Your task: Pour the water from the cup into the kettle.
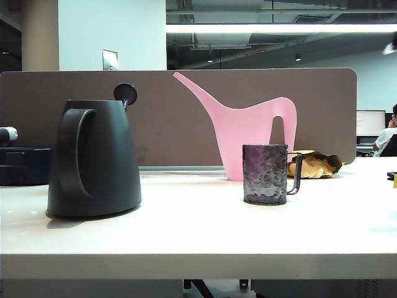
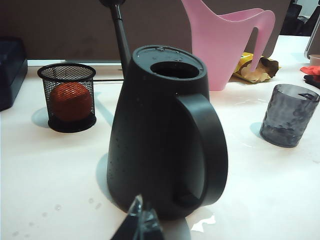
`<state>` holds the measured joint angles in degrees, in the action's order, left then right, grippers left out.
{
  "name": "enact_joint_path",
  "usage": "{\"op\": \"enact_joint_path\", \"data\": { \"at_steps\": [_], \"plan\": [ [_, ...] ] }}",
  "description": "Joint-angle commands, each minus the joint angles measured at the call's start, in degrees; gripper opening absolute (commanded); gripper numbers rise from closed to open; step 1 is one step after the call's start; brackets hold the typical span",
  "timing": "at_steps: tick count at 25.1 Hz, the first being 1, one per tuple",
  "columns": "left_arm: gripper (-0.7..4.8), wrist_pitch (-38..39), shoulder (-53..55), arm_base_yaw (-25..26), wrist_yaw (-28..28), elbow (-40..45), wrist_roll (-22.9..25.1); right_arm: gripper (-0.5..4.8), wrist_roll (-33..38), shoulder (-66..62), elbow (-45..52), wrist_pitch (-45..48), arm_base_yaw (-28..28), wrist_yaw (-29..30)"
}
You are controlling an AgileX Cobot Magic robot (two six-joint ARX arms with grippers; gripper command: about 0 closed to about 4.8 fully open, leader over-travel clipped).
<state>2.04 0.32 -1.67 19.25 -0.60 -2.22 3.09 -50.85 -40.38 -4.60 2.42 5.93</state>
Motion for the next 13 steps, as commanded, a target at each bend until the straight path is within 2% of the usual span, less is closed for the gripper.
{"op": "enact_joint_path", "data": {
  "at_steps": [1, 7, 13],
  "plan": [
    [-0.05, -0.7, 0.0, 0.0, -0.5, -0.1, 0.0, -0.09, -0.2, 7.5, 4.4, -0.1, -5.0, 5.0],
    [-0.05, -0.9, 0.0, 0.0, -5.8, -0.1, -0.2, -0.09, -0.1, 19.6, 12.9, 0.2, -9.4, 8.2],
    [-0.05, -0.9, 0.0, 0.0, -11.1, -0.1, -0.2, -0.09, -0.1, 30.8, 20.0, 0.6, -9.4, 8.1]
  ]
}}
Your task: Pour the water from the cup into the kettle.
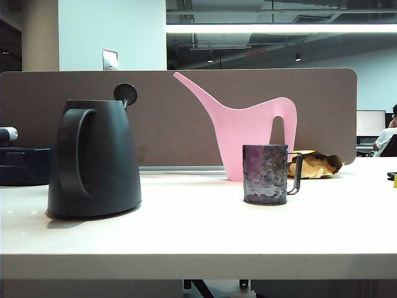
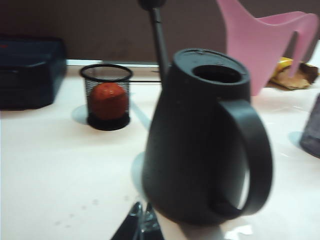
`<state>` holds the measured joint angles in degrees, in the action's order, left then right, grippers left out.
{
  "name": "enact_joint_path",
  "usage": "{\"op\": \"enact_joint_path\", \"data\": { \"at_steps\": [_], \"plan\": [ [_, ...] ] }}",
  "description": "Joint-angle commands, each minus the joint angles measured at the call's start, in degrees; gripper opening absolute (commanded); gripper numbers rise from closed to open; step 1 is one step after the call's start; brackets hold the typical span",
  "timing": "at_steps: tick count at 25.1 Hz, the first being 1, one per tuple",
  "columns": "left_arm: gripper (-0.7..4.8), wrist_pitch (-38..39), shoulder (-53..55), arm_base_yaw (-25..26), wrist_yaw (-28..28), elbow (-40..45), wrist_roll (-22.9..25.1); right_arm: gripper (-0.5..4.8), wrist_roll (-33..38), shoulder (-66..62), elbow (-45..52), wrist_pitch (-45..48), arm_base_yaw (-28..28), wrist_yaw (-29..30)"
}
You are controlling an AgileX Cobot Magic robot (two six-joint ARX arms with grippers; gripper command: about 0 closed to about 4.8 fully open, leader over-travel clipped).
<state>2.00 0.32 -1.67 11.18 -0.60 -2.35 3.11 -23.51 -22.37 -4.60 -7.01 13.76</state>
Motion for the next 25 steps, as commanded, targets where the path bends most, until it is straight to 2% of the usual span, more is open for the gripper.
{"op": "enact_joint_path", "data": {
  "at_steps": [1, 5, 11, 25],
  "plan": [
    [-0.05, -0.8, 0.0, 0.0, -3.8, -0.1, 0.0, -0.09, -0.1, 5.5, 3.2, 0.5, 0.0, 0.1],
    [-0.05, -0.8, 0.0, 0.0, -7.5, -0.1, 0.0, -0.09, 0.0, 15.4, 9.2, 0.6, 0.0, -1.5],
    [-0.05, -0.8, 0.0, 0.0, -7.8, 0.0, 0.4, -0.09, 0.1, 23.6, 15.7, 1.1, 0.1, -1.8],
    [-0.05, 0.9, 0.0, 0.0, -7.3, 0.0, 0.4, -0.09, -0.2, 23.6, 22.0, 5.2, 0.4, -2.1]
  ]
}}
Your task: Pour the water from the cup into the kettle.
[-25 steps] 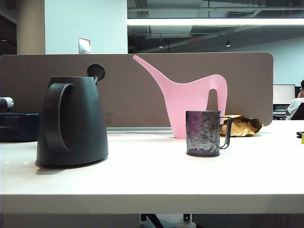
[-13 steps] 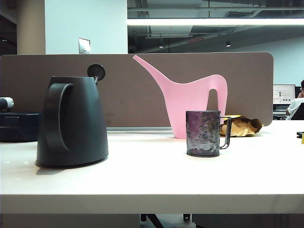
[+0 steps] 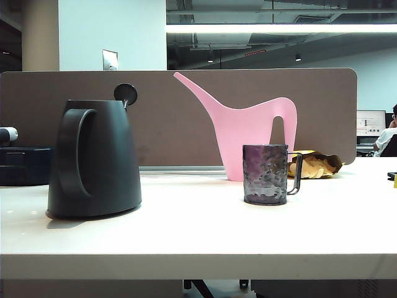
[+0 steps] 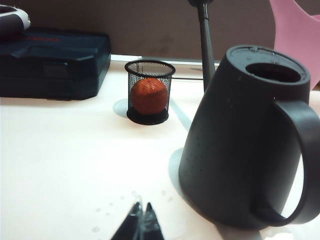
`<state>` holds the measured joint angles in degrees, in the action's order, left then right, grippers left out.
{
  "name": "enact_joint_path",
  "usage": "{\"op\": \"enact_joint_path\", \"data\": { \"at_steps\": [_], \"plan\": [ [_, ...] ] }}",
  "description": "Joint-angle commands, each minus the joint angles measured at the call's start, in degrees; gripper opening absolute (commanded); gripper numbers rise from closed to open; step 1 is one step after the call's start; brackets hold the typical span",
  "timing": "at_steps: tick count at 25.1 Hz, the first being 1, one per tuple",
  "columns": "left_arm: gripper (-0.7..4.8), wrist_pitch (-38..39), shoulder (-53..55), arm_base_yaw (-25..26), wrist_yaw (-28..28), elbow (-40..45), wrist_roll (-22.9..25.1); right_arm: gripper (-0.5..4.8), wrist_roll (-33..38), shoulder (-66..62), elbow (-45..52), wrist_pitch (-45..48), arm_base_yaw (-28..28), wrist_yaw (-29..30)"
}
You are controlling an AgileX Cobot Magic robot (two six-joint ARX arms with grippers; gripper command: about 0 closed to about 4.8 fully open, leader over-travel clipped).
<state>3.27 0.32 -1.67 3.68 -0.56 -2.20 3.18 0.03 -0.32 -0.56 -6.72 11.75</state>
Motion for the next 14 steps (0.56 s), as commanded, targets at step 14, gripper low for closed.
{"op": "enact_joint_path", "data": {
  "at_steps": [14],
  "plan": [
    [-0.05, -0.3, 0.0, 0.0, 0.2, -0.1, 0.2, -0.08, -0.2, 0.1, 0.0, -4.3, 0.0, 0.4]
  ]
}}
